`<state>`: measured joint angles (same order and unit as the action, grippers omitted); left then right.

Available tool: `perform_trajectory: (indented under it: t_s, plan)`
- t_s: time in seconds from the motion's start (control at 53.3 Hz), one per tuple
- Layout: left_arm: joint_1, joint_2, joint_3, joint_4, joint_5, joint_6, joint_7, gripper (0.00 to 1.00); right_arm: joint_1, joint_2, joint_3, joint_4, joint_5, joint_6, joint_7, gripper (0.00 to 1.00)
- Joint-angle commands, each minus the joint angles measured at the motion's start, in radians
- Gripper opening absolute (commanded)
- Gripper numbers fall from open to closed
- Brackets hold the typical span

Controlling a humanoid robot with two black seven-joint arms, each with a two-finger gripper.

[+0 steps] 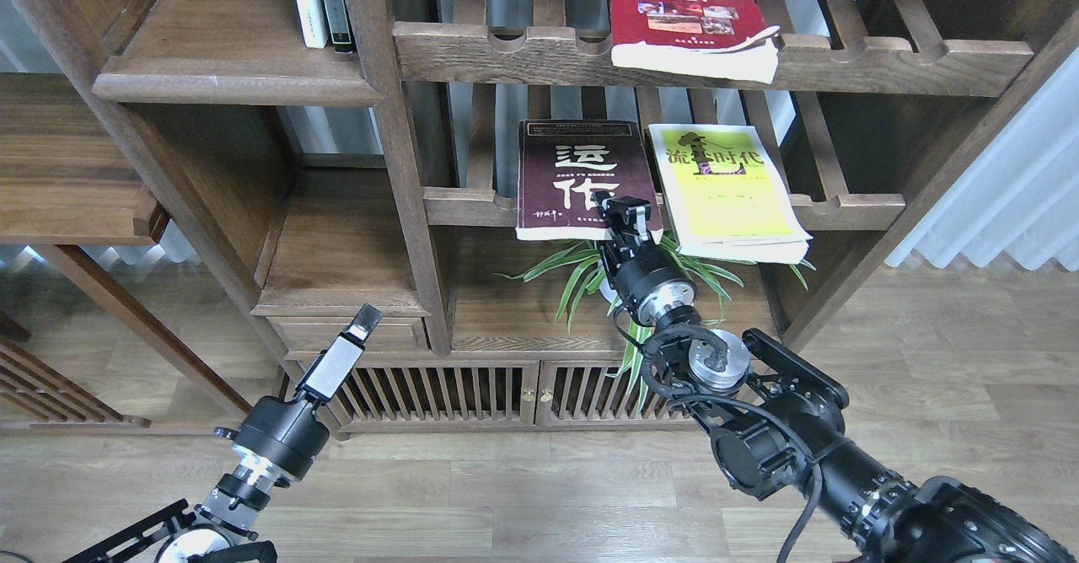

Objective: Organize books on shelf
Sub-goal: 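Tilt the dark red book outward off the shelf with the right gripper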

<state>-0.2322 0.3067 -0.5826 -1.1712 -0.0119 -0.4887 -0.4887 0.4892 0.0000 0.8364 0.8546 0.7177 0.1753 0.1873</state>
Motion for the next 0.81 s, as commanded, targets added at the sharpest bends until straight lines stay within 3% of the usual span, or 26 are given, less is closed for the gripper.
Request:
perform_trajectory:
  t_s: [0.0,0.038,0.075,0.244,0.601,0.788]
  plan:
    - [-0.001,-0.029,-0.017,0.045,-0.008,0.0,0.0,1.0,-0.012,0.0,0.0,0.007,0.0,0.049,-0.003,0.04]
    - [-0.002,-0.032,-0.02,0.059,-0.011,0.0,0.0,1.0,-0.017,0.0,0.0,0.009,-0.001,0.076,-0.005,0.04]
    - [-0.004,-0.038,-0.049,0.077,-0.013,0.0,0.0,1.0,-0.049,0.0,-0.014,0.015,-0.011,0.179,-0.041,0.04]
    - [0.002,-0.037,-0.066,0.084,-0.031,0.0,0.0,1.0,-0.122,0.0,-0.022,0.095,-0.017,0.277,-0.098,0.04]
    - [-0.001,-0.038,-0.071,0.061,-0.072,0.0,0.0,0.98,-0.271,0.0,-0.02,0.325,-0.034,0.313,-0.1,0.05]
    - [0.021,-0.031,-0.066,0.001,-0.168,0.0,0.0,0.98,-0.359,-0.029,-0.026,0.394,-0.035,0.313,-0.137,0.05]
